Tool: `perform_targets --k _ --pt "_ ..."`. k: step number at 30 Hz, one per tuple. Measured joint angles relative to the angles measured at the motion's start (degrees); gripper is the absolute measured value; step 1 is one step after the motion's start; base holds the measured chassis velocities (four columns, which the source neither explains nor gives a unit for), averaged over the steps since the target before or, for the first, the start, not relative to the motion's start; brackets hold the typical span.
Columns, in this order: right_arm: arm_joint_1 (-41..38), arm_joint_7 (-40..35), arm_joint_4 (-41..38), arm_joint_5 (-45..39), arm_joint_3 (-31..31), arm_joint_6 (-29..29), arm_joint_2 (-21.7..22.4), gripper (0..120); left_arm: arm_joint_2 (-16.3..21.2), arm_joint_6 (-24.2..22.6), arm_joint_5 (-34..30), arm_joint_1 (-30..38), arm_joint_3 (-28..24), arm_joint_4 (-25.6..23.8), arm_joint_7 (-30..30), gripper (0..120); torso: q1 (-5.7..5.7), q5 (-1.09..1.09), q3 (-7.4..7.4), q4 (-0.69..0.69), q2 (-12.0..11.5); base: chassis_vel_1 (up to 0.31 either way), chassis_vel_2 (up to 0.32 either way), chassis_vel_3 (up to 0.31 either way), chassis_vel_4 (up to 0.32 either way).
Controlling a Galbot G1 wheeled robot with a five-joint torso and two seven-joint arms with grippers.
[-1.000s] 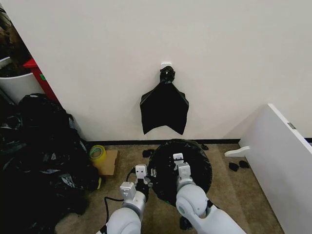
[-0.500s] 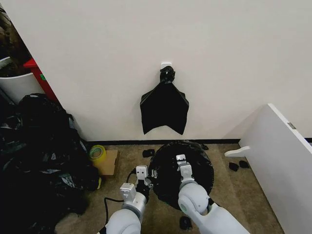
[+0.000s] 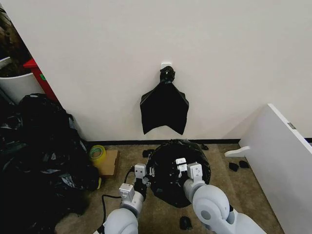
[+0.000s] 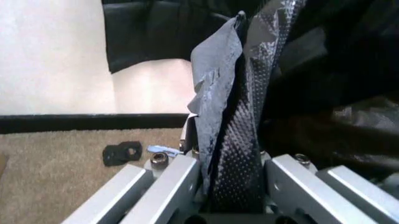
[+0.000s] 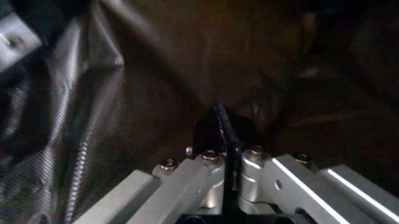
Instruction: Place the garbage bag over the trash bin.
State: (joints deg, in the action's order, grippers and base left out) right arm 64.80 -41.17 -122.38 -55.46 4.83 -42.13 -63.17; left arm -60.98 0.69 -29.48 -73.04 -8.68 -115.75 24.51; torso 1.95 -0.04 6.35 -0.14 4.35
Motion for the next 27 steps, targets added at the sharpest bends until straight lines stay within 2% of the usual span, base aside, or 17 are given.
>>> perform_targets --k 8,11,20,22,27 --pt "-2.15 0.01 6.19 3.44 3.38 -0.09 -2.01 0 0.45 0.32 1.06 0.02 -0.54 -0.32 -0.46 0 0.0 0.01 0.0 0.0 0.0 0.0 0.0 0.0 0.0" --pt "-3.69 1.99 9.31 9.27 4.35 -0.05 -3.13 0 0.81 0.33 1.06 0.0 -0.57 -0.63 -0.52 0 0.0 0.0 0.0 0.0 0.0 0.0 0.0 0.0 0.0" --pt "-6.54 3.75 14.53 13.65 4.64 0.31 -5.18 0 0.59 0.19 0.44 0.01 -0.9 -0.8 -0.56 0 0.0 -0.01 0.0 0.0 0.0 0.0 0.0 0.0 0.0" --pt "-7.16 4.14 16.44 15.14 4.0 2.11 -5.89 0 0.46 0.15 0.4 0.02 -0.95 -0.81 -0.55 0 0.0 0.02 0.01 0.01 0.0 0.0 0.0 0.0 0.0" --pt "-6.78 2.28 11.73 10.83 3.25 1.28 -4.02 0 0.4 0.17 0.4 0.09 -0.57 -0.53 -0.51 0 0.01 0.0 0.0 0.0 0.0 0.0 0.0 0.0 0.0"
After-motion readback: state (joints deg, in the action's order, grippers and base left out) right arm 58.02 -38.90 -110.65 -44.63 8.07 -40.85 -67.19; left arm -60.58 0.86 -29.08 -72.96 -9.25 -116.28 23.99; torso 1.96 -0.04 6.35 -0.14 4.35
